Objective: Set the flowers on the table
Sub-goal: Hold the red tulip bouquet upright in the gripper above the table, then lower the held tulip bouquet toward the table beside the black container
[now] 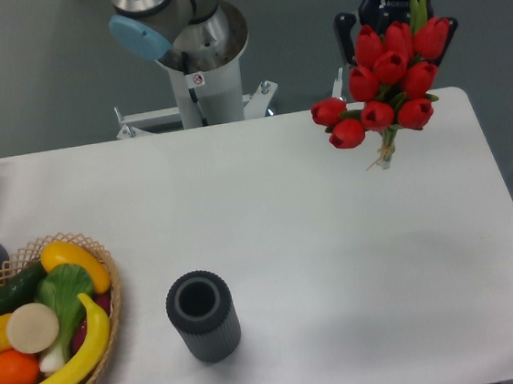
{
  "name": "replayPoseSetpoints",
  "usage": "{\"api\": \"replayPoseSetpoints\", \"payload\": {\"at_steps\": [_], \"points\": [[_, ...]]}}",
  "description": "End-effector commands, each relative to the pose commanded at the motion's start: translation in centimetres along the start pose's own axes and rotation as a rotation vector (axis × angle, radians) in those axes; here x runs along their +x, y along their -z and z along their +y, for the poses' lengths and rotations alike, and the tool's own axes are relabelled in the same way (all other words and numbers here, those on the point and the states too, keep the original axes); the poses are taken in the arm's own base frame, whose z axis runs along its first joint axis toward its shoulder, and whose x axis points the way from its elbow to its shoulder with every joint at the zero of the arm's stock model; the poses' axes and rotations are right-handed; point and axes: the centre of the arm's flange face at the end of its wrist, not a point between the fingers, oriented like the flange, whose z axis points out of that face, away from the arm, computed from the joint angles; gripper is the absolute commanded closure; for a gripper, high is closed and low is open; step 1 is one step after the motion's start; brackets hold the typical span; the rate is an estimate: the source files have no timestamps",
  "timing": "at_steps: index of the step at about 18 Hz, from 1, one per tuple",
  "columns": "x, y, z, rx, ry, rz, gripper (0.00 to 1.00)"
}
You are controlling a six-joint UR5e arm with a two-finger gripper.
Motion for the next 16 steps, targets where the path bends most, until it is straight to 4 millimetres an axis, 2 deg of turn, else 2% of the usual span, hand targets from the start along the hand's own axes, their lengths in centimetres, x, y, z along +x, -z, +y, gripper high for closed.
{"api": "replayPoseSetpoints", "payload": {"at_steps": [5, 8, 11, 13, 16], "points": [[1.4, -1.8, 0.5, -0.153, -0.040, -0.076, 0.52], [2.4, -3.5, 1.7, -0.268, -0.109, -0.107, 0.52], [3.8, -6.1, 3.3, -0.374, -0.208, -0.091, 0.52], [3.8, -7.6, 4.5, -0.420, -0.236, -0.073, 0.52], [4.2, -10.9, 5.0, -0.446, -0.249, -0.017, 0.52]]}}
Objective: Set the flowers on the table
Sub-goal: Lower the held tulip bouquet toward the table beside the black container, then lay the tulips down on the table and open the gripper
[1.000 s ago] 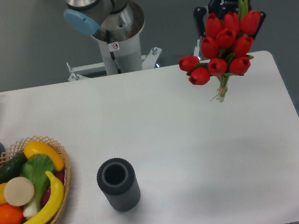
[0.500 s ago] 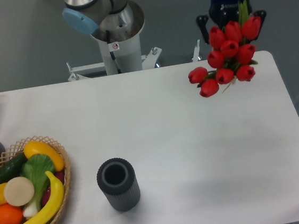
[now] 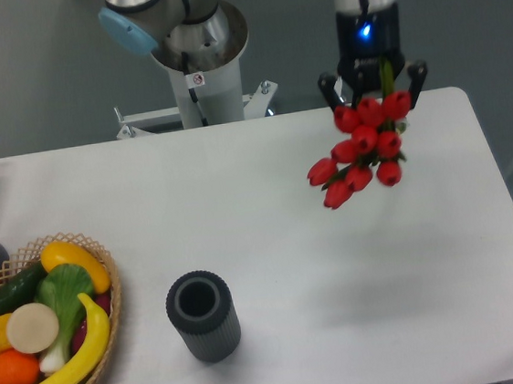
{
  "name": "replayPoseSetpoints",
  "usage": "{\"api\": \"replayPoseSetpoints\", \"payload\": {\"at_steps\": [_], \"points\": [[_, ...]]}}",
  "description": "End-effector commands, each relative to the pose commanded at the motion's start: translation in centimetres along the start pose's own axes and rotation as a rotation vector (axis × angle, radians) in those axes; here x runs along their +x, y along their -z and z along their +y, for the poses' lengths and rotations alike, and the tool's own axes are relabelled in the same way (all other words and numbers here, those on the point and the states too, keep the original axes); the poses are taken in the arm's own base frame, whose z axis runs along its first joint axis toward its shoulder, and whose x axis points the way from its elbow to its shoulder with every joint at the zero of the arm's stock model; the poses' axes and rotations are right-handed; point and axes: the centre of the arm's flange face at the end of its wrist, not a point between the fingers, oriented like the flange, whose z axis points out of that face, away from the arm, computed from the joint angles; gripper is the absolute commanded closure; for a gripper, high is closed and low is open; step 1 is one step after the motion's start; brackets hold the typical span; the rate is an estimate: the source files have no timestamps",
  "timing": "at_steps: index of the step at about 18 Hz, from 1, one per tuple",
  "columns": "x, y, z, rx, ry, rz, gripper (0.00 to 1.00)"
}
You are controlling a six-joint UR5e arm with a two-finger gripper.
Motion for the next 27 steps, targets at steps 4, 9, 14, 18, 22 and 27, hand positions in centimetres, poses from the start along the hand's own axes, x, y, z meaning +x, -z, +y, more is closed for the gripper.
{"api": "replayPoseSetpoints", "payload": {"at_steps": [4, 9, 14, 18, 22, 27], "points": [[0.0, -4.6, -1.6, -0.025, -0.029, 0.066, 0.52], [0.1, -8.6, -2.8, -0.060, -0.054, 0.104, 0.52], [0.9, -13.2, -2.7, -0.142, -0.075, 0.135, 0.52], [1.7, -15.5, -2.9, -0.197, -0.101, 0.142, 0.52], [2.5, -16.8, -2.4, -0.276, -0.124, 0.123, 0.52], [3.3, -18.7, -2.1, -0.347, -0.152, 0.116, 0.52]]}}
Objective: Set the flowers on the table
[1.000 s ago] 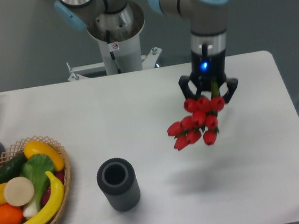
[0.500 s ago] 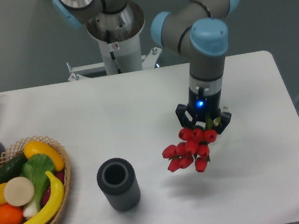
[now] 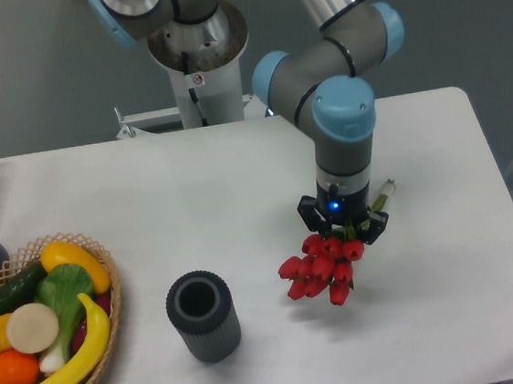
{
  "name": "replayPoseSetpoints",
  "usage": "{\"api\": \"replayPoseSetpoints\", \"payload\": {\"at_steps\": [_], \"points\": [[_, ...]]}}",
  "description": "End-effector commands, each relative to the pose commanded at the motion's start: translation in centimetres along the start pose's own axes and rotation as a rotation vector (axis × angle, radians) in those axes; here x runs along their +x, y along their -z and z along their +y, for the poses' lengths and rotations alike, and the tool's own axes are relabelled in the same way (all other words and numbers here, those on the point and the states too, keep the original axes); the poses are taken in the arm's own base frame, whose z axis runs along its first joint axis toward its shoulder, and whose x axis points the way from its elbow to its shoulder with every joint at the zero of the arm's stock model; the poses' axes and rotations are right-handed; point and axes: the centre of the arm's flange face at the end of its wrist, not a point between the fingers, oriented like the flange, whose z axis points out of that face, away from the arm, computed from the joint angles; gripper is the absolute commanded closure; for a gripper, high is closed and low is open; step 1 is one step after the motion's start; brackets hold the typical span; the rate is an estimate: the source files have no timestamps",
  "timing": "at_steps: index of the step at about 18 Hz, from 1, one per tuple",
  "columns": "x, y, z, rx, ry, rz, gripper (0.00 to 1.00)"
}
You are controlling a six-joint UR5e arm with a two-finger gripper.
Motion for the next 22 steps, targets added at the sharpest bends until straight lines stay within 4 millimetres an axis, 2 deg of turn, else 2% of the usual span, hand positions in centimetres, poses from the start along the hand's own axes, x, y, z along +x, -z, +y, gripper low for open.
{"api": "replayPoseSetpoints", "payload": {"at_steps": [5, 10, 11, 12, 13, 14, 18, 22], "points": [[0.8, -2.8, -0.3, -0.030, -0.006, 0.037, 0.52], [0.5, -3.8, -0.2, -0.056, -0.008, 0.036, 0.49], [0.5, -3.7, -0.3, -0.055, -0.012, 0.035, 0.39], [0.3, -3.6, -0.3, -0.051, -0.011, 0.030, 0.21], [0.3, -3.4, -0.4, -0.049, -0.012, 0.028, 0.14], [0.2, -3.3, -0.4, -0.047, -0.011, 0.024, 0.01], [-0.1, -1.7, -0.5, -0.030, -0.011, 0.002, 0.00], [-1.4, 3.9, -0.1, 0.016, 0.006, -0.081, 0.00]]}}
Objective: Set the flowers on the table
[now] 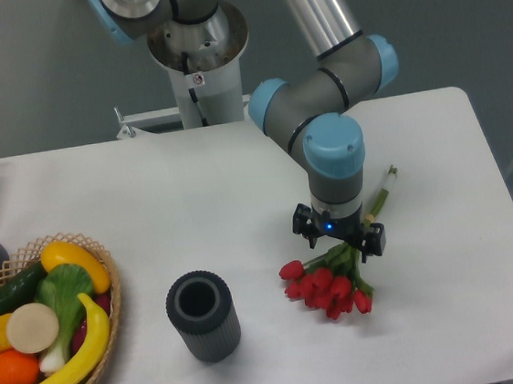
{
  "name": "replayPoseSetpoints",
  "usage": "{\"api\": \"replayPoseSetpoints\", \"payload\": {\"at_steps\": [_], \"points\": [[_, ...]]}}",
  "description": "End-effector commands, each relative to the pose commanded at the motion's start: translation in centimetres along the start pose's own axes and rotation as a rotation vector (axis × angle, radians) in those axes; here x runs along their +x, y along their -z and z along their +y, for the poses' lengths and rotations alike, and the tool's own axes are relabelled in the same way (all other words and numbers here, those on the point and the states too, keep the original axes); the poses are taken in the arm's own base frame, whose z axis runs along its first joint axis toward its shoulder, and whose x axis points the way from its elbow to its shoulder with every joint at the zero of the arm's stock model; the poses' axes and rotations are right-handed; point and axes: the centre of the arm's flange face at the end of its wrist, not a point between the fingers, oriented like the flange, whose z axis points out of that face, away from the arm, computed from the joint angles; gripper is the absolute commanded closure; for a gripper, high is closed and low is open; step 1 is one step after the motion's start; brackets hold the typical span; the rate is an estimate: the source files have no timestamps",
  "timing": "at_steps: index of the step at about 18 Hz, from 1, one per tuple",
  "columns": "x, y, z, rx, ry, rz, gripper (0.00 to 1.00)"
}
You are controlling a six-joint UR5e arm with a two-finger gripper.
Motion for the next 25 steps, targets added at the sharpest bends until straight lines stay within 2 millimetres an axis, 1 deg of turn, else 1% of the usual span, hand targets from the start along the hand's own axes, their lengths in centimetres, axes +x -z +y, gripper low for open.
{"api": "replayPoseSetpoints", "payload": {"at_steps": [2, 3, 4, 7, 9, 12, 13, 15, 18, 19, 21, 25], "points": [[-1.6, 2.7, 0.9, 0.019, 0.020, -0.036, 0.00], [-2.2, 3.7, 1.2, 0.027, 0.012, -0.053, 0.00], [-2.4, 4.5, 1.5, 0.030, -0.011, -0.057, 0.00], [-3.8, 7.6, 3.8, 0.081, -0.038, -0.045, 0.00], [-5.0, 9.9, 5.8, 0.121, -0.083, -0.031, 0.00], [-6.0, 13.1, 8.7, 0.099, -0.164, 0.011, 0.00], [-6.5, 14.9, 10.2, 0.096, -0.182, 0.037, 0.00], [-6.9, 16.9, 12.2, 0.120, -0.213, 0.055, 0.00], [-6.9, 19.6, 15.2, 0.151, -0.239, 0.023, 0.00], [-6.8, 20.2, 15.6, 0.149, -0.246, 0.019, 0.00], [-6.8, 20.8, 16.7, 0.146, -0.236, 0.021, 0.00], [-6.9, 20.9, 16.7, 0.163, -0.232, 0.017, 0.00]]}}
